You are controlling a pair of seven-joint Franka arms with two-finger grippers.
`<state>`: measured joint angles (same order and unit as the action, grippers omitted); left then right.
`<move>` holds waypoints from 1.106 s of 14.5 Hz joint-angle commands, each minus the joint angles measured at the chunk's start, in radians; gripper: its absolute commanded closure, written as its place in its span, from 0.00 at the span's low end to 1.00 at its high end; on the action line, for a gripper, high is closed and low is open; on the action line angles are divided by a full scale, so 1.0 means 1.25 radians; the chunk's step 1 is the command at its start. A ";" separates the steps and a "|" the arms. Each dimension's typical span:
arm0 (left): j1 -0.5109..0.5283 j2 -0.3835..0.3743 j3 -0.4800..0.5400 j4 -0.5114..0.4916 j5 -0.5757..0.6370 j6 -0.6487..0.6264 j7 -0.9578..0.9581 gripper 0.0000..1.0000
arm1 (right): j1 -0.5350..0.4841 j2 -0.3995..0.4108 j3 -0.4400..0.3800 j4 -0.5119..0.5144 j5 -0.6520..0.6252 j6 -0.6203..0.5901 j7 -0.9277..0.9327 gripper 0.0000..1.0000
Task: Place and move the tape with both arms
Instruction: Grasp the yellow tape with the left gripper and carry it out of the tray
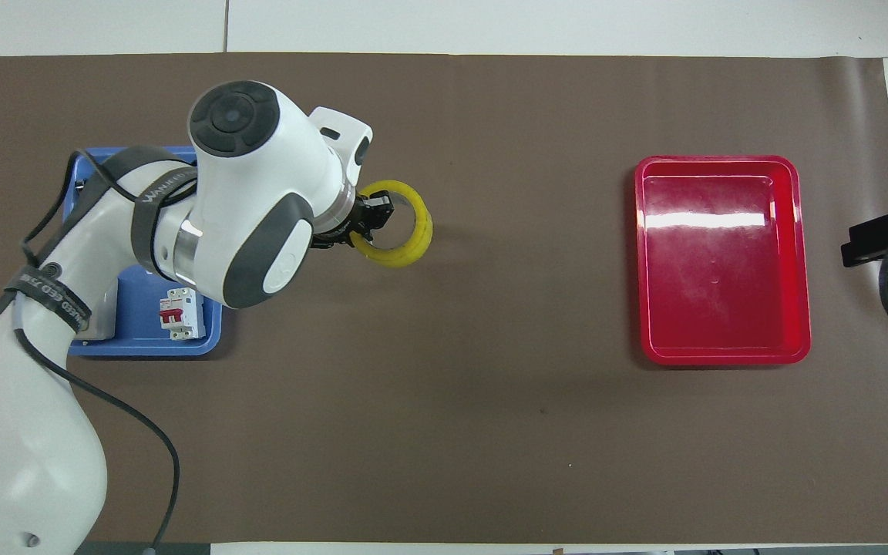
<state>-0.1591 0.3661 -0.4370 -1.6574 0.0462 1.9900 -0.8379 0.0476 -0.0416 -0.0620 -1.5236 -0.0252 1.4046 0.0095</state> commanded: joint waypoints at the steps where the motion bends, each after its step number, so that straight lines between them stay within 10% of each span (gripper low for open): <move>1: -0.020 0.031 -0.023 -0.025 0.075 0.046 -0.083 1.00 | -0.001 -0.008 0.002 -0.013 -0.008 0.016 -0.010 0.00; 12: -0.061 0.084 -0.021 -0.069 0.107 0.102 -0.142 1.00 | -0.002 -0.008 0.002 -0.014 -0.007 0.016 -0.009 0.00; 13: -0.062 0.084 -0.021 -0.069 0.107 0.103 -0.146 0.66 | -0.001 -0.008 0.002 -0.014 -0.007 0.016 -0.009 0.00; 16: -0.062 0.083 -0.021 -0.063 0.131 0.088 -0.206 0.27 | -0.002 -0.008 0.002 -0.016 -0.007 0.016 -0.009 0.00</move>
<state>-0.2327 0.4815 -0.4628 -1.7302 0.1479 2.0983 -1.0306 0.0475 -0.0416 -0.0620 -1.5236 -0.0252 1.4046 0.0095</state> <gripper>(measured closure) 0.511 0.000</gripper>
